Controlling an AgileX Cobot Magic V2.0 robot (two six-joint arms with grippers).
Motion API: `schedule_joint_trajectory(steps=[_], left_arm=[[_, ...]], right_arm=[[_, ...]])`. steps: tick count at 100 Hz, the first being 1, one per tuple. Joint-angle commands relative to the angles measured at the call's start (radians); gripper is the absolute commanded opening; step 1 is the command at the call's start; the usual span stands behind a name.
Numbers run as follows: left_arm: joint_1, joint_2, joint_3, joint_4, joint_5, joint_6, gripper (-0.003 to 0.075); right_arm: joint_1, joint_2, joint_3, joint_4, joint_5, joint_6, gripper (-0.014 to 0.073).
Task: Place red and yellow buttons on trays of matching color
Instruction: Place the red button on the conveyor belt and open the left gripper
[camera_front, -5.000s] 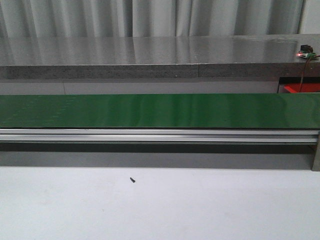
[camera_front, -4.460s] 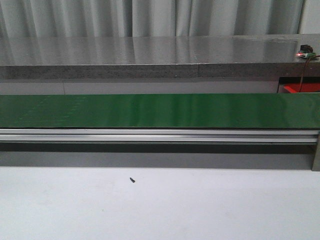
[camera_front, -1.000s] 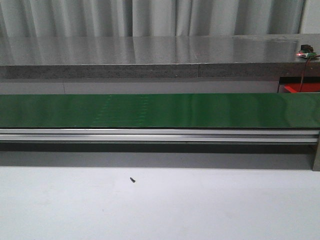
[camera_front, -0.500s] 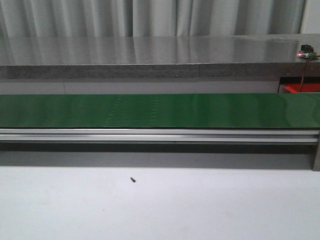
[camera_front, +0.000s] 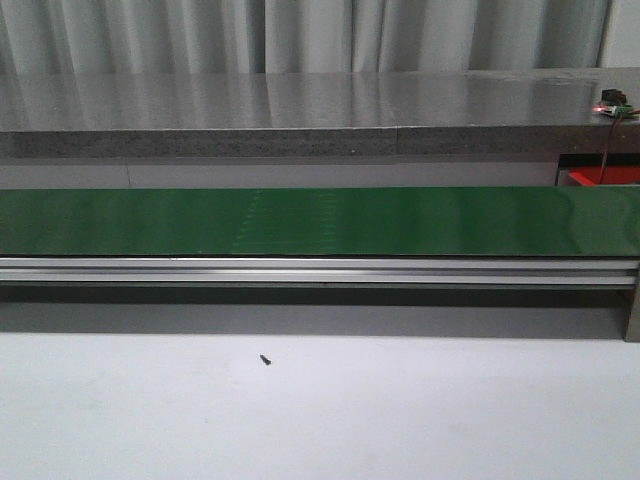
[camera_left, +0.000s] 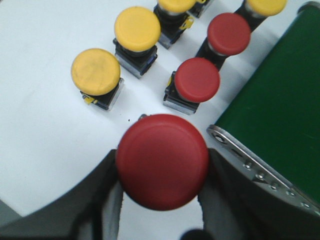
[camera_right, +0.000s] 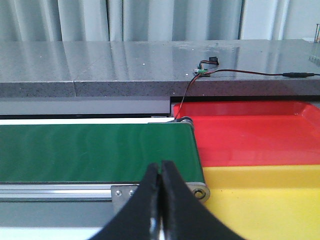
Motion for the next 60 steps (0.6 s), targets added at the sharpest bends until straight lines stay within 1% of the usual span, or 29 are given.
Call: schedule_joint_trajectory(steps=[1,16,27,60], left_arm=[[-0.014,-0.085,-0.043,-0.011,-0.015,0.019,0.0127],[-0.067,-0.095,-0.106,-0.011,0.055,0.040,0.0127],[-0.128,-0.076,-0.158,-0.011,0.093,0.044,0.0127],[-0.249,0.048,-0.211,-0.011,0.090,0.044,0.0127]], right_arm=[[0.001,-0.017,-0.018,-0.003,-0.081,-0.003,-0.0122],[0.001,-0.017,-0.018,-0.003,-0.081,-0.003,-0.0122],[0.001,-0.017,-0.018,-0.003,-0.081,-0.003,-0.0122],[0.001,-0.017,-0.018,-0.003,-0.081,-0.003,-0.0122]])
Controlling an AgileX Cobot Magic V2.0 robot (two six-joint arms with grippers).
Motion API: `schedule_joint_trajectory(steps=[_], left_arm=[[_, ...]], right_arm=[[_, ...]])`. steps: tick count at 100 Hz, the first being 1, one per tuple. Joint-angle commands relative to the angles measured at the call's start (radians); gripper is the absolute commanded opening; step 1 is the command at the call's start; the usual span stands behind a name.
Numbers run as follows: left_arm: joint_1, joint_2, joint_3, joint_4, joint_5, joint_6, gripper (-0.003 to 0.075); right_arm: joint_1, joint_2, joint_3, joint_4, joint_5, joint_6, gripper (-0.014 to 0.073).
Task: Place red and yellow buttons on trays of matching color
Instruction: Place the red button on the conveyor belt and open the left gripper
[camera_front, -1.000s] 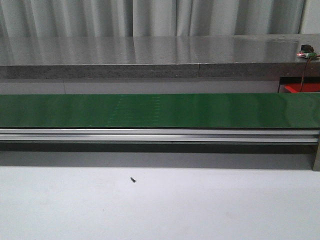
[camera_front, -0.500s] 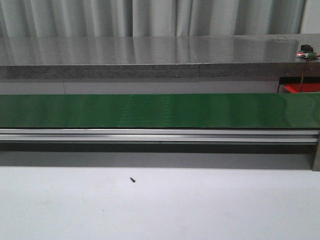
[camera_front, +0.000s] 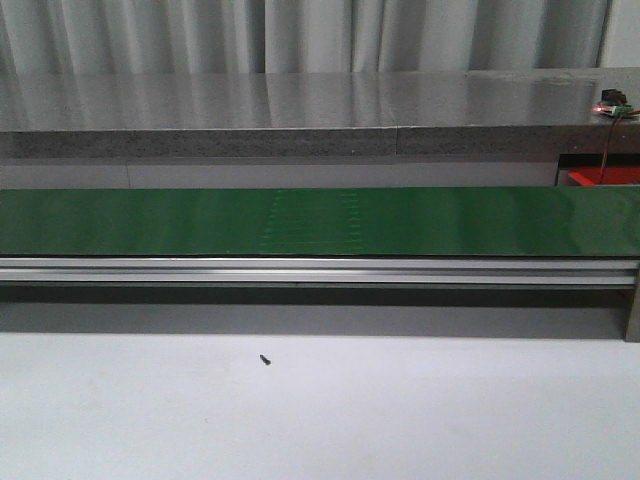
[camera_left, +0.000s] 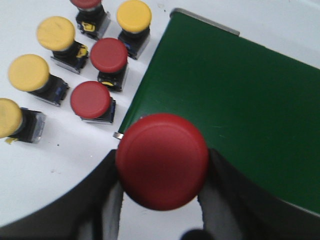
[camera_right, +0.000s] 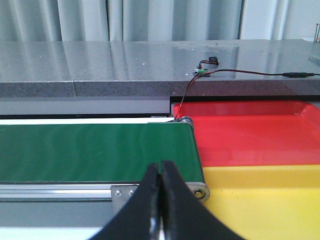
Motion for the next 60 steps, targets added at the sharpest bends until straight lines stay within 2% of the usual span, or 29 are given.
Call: schedule_joint_trajectory(steps=[1,30,60], left_arm=[[-0.029,0.012,-0.045,-0.011,-0.058,-0.001,0.0127],[-0.057,0.131,-0.078,-0.011,-0.131,-0.001,0.0127],[-0.057,0.205,-0.109,-0.012,-0.138,-0.001,0.0127]], right_arm=[[0.001,-0.017,-0.018,-0.003,-0.081,-0.003,-0.0122],[0.001,-0.017,-0.018,-0.003,-0.081,-0.003,-0.0122],[0.001,-0.017,-0.018,-0.003,-0.081,-0.003,-0.0122]])
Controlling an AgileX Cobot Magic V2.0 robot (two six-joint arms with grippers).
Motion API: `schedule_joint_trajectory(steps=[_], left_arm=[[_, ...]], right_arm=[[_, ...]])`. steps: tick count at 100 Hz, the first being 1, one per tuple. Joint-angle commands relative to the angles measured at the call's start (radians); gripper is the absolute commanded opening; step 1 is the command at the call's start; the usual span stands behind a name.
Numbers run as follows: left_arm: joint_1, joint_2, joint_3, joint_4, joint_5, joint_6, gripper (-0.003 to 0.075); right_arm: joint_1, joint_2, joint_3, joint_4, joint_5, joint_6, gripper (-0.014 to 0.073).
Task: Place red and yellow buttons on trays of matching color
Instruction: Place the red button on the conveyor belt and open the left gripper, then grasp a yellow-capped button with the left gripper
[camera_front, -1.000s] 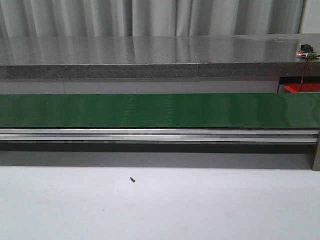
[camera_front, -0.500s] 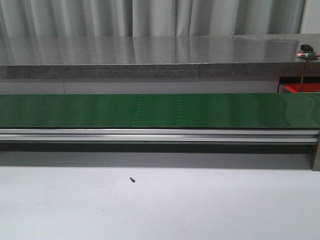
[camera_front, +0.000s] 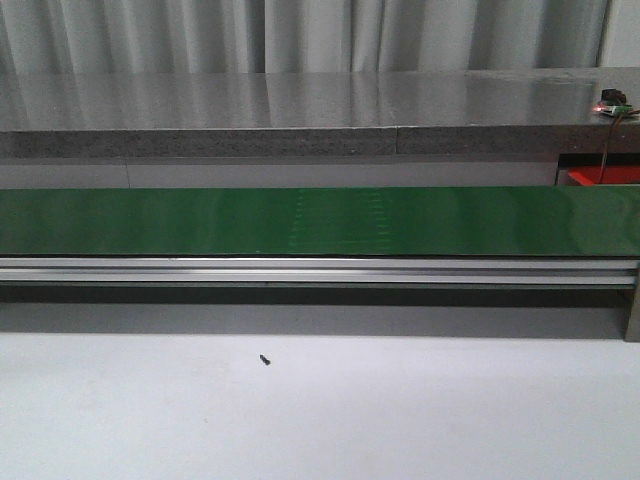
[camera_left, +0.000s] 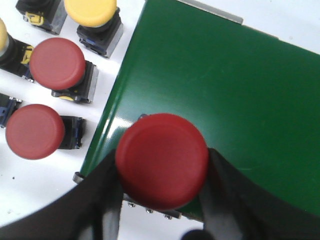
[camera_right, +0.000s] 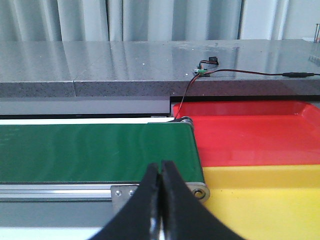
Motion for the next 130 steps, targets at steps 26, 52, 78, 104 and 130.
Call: schedule_joint_trajectory(steps=[26,52,78,104,130], left_arm=[[-0.006,-0.021,-0.070,-0.016,-0.031,0.004,0.0376],[-0.006,-0.047,-0.154,-0.020,0.051,0.004,0.0568],[0.013,-0.163,-0.166,-0.008,0.056,0.004,0.0568],[0.153,-0.243,-0.166,-0.001,0.121,0.020,0.0567],[0.327,-0.244,-0.128,-0.019,0.157,0.047,0.0567]], right_arm=[[0.001,-0.017,-0.018,-0.003,-0.081,-0.003,-0.0122],[0.001,-0.017,-0.018,-0.003,-0.081,-0.003,-0.0122],[0.001,-0.017,-0.018,-0.003,-0.081,-0.003,-0.0122],[0.001,-0.017,-0.018,-0.003,-0.081,-0.003,-0.0122],[0.001,-0.017,-0.018,-0.003,-0.081,-0.003,-0.0122]])
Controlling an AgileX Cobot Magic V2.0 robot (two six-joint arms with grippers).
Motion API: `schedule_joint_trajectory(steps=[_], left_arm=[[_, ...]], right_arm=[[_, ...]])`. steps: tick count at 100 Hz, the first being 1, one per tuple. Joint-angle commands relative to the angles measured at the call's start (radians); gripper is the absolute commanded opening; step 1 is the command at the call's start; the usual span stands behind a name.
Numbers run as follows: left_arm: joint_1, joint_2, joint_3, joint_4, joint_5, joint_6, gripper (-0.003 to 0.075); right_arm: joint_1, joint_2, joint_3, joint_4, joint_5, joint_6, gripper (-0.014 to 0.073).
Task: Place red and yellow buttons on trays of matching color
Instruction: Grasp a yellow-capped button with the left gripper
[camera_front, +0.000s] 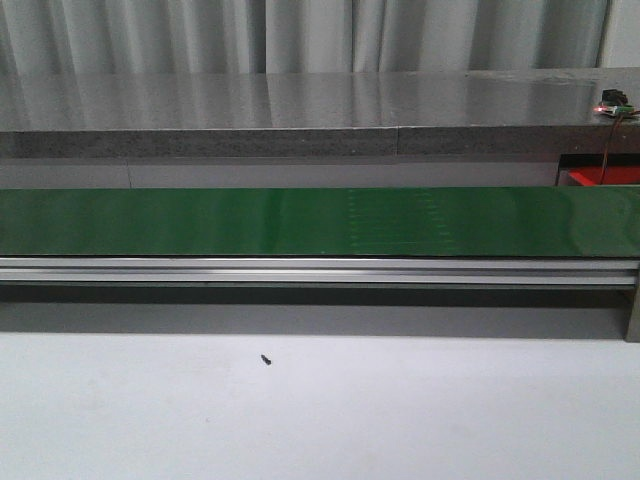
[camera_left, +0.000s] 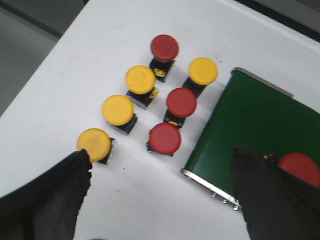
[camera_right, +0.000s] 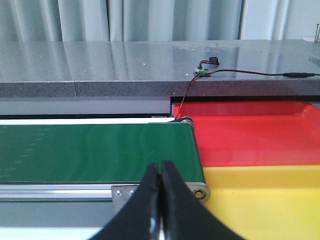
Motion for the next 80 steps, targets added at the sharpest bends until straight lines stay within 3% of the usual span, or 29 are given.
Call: schedule_joint_trajectory(steps=[1,22,51,80], left_arm=[[0.050,-0.035,-0.003,-0.022,-0.037,0.009,0.0567],[0.128,-0.025,0.086,-0.022,-0.076,0.017,0.0567],[0.142,0.090,0.094,-0.026,-0.089,0.025,0.0567],[0.142,0.208,0.092,-0.041,-0.084,0.215,0.0567]], right_arm=[[0.001,-0.017,-0.018,-0.003,-0.080,-0.003,-0.0122],[0.001,-0.017,-0.018,-0.003,-0.080,-0.003,-0.0122],[0.001,-0.017,-0.018,-0.003,-0.080,-0.003,-0.0122],[0.001,-0.017,-0.018,-0.003,-0.080,-0.003,-0.0122]])
